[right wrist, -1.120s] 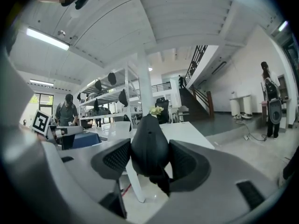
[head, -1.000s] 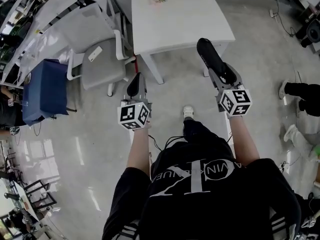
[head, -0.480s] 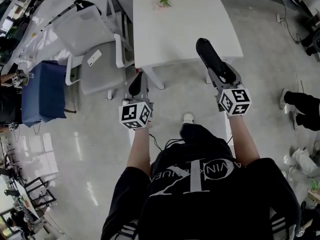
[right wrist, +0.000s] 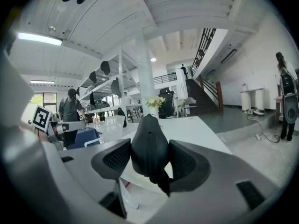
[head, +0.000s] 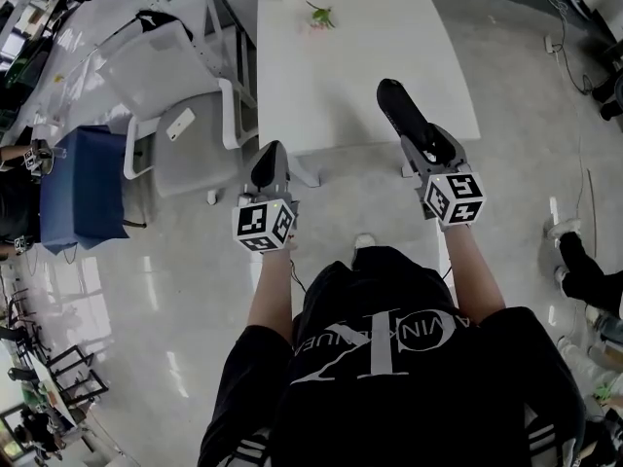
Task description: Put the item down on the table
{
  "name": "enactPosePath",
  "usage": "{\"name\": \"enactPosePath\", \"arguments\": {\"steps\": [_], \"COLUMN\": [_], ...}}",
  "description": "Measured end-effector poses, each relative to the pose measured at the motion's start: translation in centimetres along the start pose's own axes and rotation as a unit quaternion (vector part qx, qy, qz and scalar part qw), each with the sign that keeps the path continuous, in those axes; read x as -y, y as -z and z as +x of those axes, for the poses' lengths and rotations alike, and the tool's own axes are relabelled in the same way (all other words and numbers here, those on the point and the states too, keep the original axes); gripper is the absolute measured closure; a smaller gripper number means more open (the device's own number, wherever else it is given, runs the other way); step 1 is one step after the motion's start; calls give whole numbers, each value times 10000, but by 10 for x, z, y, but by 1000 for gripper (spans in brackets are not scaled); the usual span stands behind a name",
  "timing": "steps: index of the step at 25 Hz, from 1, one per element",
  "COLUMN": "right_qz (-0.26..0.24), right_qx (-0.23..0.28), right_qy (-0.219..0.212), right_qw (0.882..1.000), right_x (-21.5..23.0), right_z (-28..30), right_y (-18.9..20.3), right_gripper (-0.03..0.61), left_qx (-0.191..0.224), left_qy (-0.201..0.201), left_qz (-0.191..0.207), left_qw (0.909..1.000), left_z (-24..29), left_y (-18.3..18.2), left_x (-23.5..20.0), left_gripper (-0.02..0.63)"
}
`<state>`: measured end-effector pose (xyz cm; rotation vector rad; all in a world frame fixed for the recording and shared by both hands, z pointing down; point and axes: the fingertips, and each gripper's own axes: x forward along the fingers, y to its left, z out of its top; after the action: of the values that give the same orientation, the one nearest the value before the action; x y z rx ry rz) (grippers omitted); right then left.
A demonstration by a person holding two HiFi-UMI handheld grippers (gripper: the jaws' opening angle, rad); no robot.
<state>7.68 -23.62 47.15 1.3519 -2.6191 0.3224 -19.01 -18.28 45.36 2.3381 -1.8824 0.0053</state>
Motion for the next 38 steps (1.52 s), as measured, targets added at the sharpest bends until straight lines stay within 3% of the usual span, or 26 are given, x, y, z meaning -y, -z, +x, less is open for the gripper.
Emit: {"name": "enactPosePath", "arguments": {"steps": [22,38], "right_qz": [446,695], "right_qx": [-625,-1225], "right_qy": [-26,-145], "right_qw": [9970,9899], "right_x": [31,30], "right_z": [93,175], "right_y": [16,29], "right_gripper": [319,319], "left_qx": [-334,-624], "left_qy": [400,428], "left_qz": [129,26], "left_qw": [9986,9971], "left_z": [105,156], "left_y": [7,21], "left_x": [-21,-67], "left_gripper": [601,601]}}
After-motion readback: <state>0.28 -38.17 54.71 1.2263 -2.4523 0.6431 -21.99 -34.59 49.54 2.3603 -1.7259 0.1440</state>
